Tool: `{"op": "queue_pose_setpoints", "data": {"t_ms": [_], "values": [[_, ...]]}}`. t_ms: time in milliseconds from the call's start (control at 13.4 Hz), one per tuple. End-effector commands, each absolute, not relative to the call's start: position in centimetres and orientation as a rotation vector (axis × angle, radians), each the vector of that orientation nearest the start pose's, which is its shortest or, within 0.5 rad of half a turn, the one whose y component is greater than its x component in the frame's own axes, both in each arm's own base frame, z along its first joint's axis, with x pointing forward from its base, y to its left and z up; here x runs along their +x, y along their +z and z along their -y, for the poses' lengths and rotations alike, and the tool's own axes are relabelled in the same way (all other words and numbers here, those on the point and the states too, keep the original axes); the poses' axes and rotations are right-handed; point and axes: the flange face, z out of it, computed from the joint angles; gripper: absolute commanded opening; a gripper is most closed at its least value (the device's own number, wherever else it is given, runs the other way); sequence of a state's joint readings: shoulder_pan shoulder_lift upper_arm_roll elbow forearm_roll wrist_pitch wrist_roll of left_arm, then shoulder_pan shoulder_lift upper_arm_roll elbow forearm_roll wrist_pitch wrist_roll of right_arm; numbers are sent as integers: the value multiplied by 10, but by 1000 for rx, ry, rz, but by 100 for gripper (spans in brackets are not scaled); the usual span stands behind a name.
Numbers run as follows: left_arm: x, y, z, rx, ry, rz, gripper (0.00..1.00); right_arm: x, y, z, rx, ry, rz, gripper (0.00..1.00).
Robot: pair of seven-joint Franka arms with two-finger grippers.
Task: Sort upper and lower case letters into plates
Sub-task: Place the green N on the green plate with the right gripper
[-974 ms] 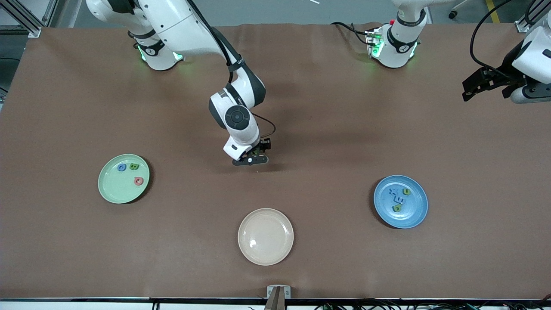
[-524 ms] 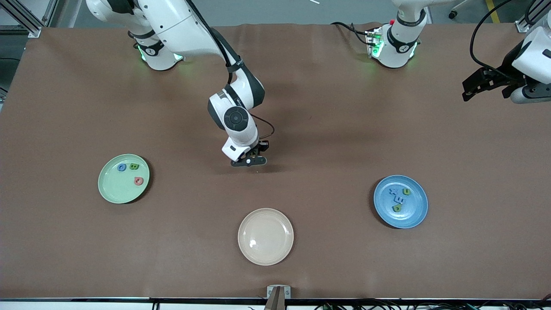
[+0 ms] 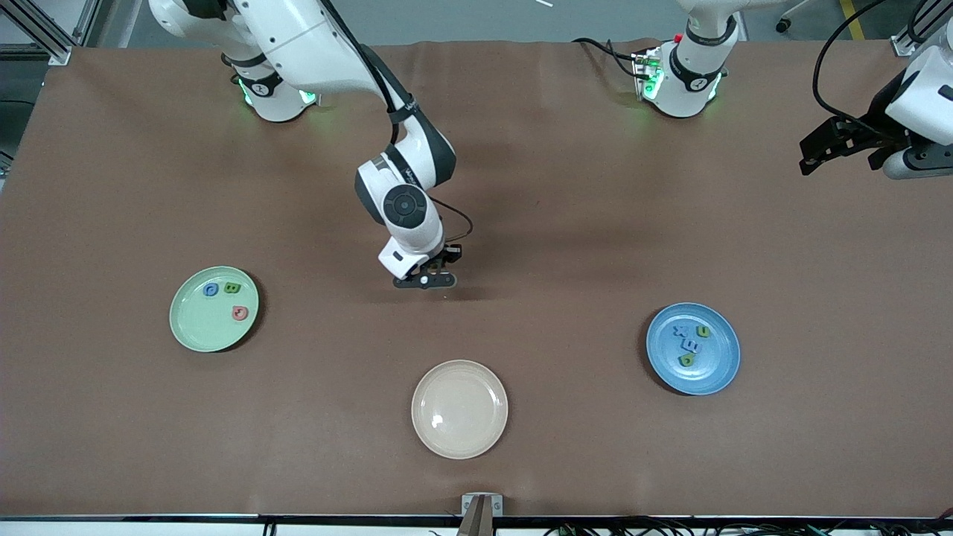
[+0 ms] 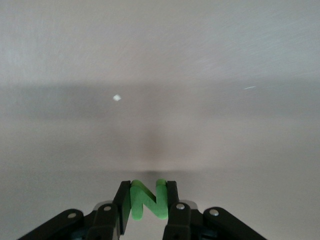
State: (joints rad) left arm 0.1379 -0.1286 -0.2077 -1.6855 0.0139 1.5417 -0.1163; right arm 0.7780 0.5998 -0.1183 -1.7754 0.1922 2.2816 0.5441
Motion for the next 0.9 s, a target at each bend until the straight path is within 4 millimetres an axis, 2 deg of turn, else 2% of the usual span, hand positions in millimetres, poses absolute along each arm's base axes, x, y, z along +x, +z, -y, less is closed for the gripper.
{"op": "queue_pose_setpoints", "data": {"t_ms": [0,75,150,449,524,599,749,824], "values": [[509,642,43,-3123,-5,58,100,531,299,-343,-3148,218,-27,10],[508,641,43,-3122,-3,60,100,546,319,-309,-3151,233,50,10],[508,641,43,-3122,-3,60,100,560,327,-274,-3155,248,90,10],[508,642,44,-3122,4,74,100,611,330,-129,-3131,228,276,10],[508,642,44,-3122,4,74,100,622,326,-91,-3123,175,350,10],[508,642,44,-3122,4,70,100,630,310,-56,-3124,163,408,10],[507,644,42,-3122,0,58,100,640,282,2,-3125,125,535,10],[507,644,43,-3122,0,55,100,643,271,24,-3121,106,602,10]]}}
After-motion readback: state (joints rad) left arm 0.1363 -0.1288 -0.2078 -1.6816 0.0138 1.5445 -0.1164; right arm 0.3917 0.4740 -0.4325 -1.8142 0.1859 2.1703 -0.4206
